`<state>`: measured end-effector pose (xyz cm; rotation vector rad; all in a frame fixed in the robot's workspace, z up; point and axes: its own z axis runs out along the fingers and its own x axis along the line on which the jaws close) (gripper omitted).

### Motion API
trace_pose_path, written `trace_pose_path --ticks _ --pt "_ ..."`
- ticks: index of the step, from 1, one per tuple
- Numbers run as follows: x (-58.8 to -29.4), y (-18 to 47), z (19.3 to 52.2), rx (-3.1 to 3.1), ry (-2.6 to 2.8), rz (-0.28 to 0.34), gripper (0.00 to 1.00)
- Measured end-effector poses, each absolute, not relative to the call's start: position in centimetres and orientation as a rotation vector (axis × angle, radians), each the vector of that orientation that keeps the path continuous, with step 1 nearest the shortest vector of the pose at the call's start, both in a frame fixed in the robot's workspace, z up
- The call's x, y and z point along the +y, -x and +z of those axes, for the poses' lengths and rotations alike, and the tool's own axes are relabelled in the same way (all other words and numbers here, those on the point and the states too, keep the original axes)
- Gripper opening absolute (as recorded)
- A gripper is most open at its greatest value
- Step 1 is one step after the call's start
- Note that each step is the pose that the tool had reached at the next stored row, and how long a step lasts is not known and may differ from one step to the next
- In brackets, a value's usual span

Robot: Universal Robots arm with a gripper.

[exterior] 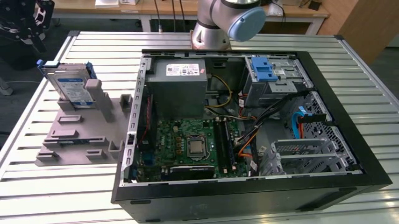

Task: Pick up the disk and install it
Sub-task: 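Pick up the disk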

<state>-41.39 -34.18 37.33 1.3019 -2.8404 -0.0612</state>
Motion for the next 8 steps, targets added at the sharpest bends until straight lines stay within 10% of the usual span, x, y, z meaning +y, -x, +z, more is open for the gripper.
trace_pose_path --ticks 8 --pt "-34.17 41.38 37.29 -2.798 -1.417 -0.084 0.11"
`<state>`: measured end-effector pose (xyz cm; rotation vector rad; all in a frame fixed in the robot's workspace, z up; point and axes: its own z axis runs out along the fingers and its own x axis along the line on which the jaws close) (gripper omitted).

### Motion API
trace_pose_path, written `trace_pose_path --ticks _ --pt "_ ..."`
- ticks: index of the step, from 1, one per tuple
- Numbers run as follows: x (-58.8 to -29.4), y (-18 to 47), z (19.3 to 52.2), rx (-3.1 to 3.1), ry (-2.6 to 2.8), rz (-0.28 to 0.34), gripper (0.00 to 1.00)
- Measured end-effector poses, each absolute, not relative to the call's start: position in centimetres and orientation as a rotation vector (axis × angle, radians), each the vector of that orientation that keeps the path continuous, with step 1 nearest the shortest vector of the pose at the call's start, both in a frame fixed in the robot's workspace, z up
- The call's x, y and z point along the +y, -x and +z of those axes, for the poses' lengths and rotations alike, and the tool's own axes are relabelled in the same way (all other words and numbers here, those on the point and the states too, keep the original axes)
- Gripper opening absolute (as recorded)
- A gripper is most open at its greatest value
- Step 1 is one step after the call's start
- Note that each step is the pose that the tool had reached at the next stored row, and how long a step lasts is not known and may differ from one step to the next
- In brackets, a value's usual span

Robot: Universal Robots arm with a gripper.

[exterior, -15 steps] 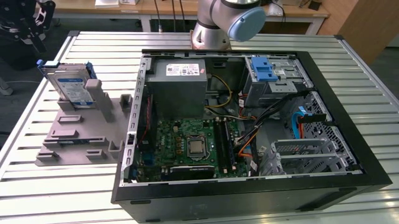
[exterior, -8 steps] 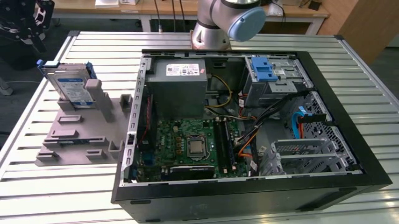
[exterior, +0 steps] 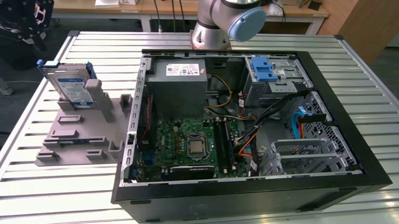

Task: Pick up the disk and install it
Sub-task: 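Pick up the disk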

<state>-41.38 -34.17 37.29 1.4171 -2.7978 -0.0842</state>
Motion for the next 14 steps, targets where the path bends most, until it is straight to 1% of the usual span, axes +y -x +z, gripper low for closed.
trace_pose_path --ticks 14 --pt "-34.18 41.38 37.13 -2.639 -1.709 -0.077 0.11"
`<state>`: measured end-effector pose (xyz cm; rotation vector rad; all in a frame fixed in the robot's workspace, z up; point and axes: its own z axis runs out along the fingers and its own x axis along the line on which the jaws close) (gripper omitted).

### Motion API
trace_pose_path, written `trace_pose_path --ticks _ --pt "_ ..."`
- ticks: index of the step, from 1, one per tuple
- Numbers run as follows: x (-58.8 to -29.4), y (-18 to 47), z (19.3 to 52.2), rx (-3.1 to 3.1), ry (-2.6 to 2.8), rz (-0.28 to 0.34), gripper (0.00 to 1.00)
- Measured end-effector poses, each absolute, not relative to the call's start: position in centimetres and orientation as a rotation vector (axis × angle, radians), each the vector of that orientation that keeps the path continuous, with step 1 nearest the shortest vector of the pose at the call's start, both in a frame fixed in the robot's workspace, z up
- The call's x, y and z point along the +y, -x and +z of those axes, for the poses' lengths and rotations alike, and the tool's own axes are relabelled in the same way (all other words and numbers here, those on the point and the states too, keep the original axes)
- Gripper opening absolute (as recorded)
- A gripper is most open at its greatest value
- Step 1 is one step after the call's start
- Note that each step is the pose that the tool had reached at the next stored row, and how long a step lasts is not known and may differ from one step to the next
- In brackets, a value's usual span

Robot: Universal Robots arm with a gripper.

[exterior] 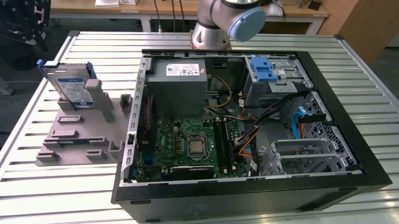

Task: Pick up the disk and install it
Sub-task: 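Pick up the disk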

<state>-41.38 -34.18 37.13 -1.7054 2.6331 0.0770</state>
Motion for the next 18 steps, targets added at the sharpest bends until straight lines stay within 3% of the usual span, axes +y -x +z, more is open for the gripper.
trace_pose_path --ticks 18 --pt "-34.17 41.45 36.92 2.388 2.033 0.071 0.11"
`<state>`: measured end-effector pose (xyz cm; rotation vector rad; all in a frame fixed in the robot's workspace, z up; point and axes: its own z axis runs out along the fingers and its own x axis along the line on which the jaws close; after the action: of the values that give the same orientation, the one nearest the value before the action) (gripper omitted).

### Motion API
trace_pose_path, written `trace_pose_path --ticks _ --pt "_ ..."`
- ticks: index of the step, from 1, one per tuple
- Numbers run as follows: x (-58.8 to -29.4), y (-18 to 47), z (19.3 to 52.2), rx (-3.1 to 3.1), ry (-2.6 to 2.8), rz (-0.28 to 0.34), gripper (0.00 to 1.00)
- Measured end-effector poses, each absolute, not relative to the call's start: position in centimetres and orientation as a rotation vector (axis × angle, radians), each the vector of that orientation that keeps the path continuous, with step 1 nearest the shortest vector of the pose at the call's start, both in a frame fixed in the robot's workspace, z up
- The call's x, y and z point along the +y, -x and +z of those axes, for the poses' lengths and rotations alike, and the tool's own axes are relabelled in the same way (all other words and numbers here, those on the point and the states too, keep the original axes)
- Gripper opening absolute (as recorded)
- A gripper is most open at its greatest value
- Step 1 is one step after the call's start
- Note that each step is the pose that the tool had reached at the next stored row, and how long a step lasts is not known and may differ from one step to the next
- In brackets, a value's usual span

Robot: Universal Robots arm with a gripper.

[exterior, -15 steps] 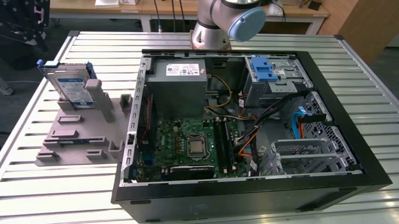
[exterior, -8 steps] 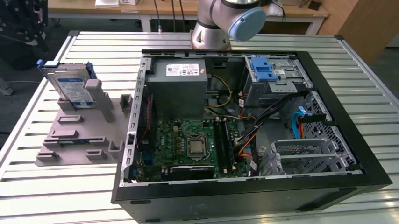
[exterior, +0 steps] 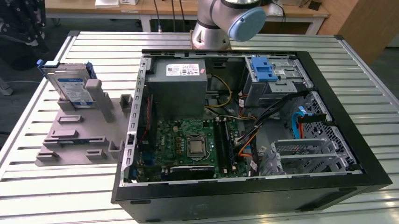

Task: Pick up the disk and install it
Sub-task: 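Pick up the disk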

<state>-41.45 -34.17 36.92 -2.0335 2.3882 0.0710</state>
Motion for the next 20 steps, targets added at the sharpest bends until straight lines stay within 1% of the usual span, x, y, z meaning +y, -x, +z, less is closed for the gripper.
trace_pose_path --ticks 15,17,18,20 --pt "-34.18 41.47 36.83 2.339 2.091 0.071 0.11" --pt "-34.17 41.47 36.83 2.339 2.091 0.071 0.23" --pt "-34.17 41.47 36.83 2.339 2.091 0.071 0.23" --pt "-34.17 41.47 36.79 2.338 2.092 0.071 0.35"
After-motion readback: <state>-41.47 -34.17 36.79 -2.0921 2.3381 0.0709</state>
